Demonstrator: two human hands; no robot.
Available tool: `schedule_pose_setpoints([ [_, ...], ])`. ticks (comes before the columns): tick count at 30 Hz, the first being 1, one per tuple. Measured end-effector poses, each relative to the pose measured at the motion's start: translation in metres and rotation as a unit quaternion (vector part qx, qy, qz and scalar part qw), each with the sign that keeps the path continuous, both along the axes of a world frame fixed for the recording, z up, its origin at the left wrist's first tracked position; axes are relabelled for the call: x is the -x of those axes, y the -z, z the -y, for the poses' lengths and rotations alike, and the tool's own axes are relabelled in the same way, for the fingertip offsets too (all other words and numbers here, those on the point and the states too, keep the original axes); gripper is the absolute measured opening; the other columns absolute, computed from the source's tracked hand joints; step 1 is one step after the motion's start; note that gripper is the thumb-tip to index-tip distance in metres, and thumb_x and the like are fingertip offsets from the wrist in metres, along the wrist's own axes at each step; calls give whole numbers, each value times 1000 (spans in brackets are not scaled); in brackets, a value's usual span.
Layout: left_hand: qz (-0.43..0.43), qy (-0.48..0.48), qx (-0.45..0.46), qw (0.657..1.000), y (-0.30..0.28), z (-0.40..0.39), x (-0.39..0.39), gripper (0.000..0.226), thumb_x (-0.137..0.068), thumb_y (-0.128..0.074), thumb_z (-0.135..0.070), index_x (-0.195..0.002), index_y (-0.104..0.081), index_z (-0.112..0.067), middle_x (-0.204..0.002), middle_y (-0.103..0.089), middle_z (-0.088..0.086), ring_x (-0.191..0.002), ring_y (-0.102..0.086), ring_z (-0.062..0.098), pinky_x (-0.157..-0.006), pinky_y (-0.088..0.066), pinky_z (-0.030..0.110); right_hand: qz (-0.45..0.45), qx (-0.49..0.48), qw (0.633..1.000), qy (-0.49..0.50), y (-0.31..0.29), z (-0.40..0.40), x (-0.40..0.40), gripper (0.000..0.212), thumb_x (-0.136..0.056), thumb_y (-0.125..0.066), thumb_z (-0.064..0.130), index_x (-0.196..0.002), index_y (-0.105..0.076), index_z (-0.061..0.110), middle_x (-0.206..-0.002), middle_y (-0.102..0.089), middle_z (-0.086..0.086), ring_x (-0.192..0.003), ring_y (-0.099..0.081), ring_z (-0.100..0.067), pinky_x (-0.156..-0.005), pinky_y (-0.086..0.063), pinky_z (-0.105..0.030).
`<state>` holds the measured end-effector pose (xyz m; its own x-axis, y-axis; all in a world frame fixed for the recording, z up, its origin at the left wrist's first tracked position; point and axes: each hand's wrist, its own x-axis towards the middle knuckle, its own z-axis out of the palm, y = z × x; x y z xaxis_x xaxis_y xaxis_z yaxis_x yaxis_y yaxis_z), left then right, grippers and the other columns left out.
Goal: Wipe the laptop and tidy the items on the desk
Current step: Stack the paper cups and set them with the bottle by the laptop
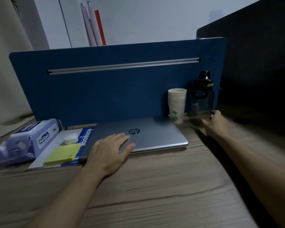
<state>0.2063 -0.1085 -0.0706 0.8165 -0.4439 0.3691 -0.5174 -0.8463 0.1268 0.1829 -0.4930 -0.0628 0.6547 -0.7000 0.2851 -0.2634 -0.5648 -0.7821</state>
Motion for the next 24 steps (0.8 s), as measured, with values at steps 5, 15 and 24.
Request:
schedule_pose_setpoints([
  [5, 0, -1, 9, 1000, 0, 1, -2, 74, -84, -14, -75, -143, -43, -41, -152, -42, -15, -142, -35, 10, -113, -30, 40, -14, 15, 1000, 8, -2, -4, -22, 63, -84, -72, 34, -131, -42, 3, -125, -56, -22, -110, -55, -35, -80, -43, -37],
  [15, 7, 3, 9, 1000, -7, -13, 3, 60, -95, -24, -64, -140, -48, -33, -146, -50, -10, -137, -41, 12, -111, -32, 40, -35, 2, 999, -24, -4, -18, -8, 48, -89, -67, 24, -126, -46, 1, -114, -60, -23, -103, -60, -36, -90, -51, -52],
  [24, 57, -98, 82, 990, -16, -104, 14, 49, -91, -53, -52, -132, -57, -26, -133, -62, -1, -121, -54, 24, -98, -41, 42, 32, -18, 997, -63, 3, -57, 29, 30, -91, -63, 24, -113, -50, 8, -104, -59, -15, -95, -60, -31, -84, -51, -49],
])
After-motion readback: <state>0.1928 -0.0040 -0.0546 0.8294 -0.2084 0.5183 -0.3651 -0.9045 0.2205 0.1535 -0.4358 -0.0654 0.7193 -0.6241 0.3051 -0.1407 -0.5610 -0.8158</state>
